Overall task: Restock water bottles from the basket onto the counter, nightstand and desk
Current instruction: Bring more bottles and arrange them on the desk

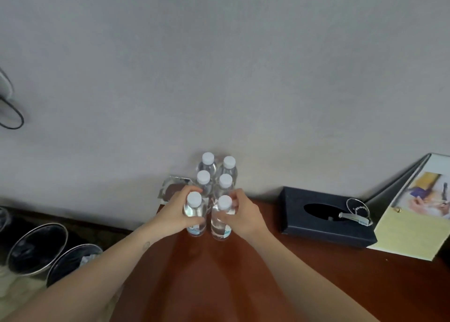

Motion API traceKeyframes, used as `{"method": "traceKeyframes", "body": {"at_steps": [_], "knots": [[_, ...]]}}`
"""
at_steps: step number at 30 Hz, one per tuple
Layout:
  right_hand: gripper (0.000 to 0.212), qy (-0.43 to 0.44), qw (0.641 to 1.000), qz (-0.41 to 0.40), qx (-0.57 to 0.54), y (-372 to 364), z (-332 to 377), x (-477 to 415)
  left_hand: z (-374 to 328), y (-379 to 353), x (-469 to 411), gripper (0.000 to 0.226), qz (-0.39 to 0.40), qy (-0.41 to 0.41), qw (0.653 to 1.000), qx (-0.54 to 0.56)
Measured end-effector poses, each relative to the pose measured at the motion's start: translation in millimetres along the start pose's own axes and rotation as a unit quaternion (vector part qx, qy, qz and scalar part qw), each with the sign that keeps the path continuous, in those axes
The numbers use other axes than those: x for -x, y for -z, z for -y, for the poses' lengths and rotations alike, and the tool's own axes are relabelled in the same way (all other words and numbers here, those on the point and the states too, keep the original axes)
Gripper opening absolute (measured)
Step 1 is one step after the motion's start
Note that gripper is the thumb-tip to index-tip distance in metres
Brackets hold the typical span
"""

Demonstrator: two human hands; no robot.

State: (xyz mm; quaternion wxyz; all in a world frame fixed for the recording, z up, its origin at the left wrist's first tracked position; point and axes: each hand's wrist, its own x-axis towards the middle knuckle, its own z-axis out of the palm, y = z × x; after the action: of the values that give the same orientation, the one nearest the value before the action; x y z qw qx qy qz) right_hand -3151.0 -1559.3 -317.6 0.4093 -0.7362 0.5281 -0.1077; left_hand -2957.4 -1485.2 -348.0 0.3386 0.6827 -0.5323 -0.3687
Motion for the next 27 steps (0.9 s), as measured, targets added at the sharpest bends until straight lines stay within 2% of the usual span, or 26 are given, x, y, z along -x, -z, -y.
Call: {"method": "traceKeyframes", "body": {"at_steps": [5,8,10,12,16,18,20,22,24,27], "knots": [[0.04,0.067,0.991,-0.041,0.104,3.9,10.3,3.6,-12.2,20.4,-5.1,0.041,0.007,-0.006,0.999,-0.048],[0.03,0.097,0.98,-0.035,0.17,5.7,18.9,1.9,-21.7,31.6,-4.7,0.029,0.03,-0.032,0.994,-0.104],[0.03,0.097,0.981,-0.051,0.162,3.6,22.4,1.0,-27.4,32.9,-3.1,0.024,0.004,-0.046,0.986,-0.158],[0.03,0.083,0.985,-0.082,0.124,-1.3,24.4,0.8,-32.1,30.7,-2.3,0.023,-0.032,-0.056,0.986,-0.157],[0.037,0.071,0.989,-0.073,0.104,-11.7,29.8,-1.0,-32.1,27.4,-1.9,0.021,-0.005,-0.072,0.986,-0.153],[0.045,0.053,0.99,-0.071,0.109,-5.6,34.7,-2.1,-33.0,30.0,-3.8,0.027,0.021,-0.044,0.99,-0.13],[0.049,0.033,0.988,-0.108,0.104,8.4,39.1,-8.2,-38.3,35.5,-7.8,0.041,0.028,0.0,0.997,-0.076],[0.039,0.017,0.987,-0.145,0.068,26.4,41.6,-21.9,-45.9,44.1,-18.0,0.036,-0.01,0.023,0.998,-0.054],[0.027,0.01,0.989,-0.134,0.055,42.3,42.4,-37.6,-51.4,54.2,-32.0,0.019,-0.045,0.022,0.996,-0.076],[0.035,0.026,0.994,-0.055,0.09,49.8,42.0,-55.2,-59.3,64.5,-50.4,0.018,-0.027,0.023,0.995,-0.089]]}}
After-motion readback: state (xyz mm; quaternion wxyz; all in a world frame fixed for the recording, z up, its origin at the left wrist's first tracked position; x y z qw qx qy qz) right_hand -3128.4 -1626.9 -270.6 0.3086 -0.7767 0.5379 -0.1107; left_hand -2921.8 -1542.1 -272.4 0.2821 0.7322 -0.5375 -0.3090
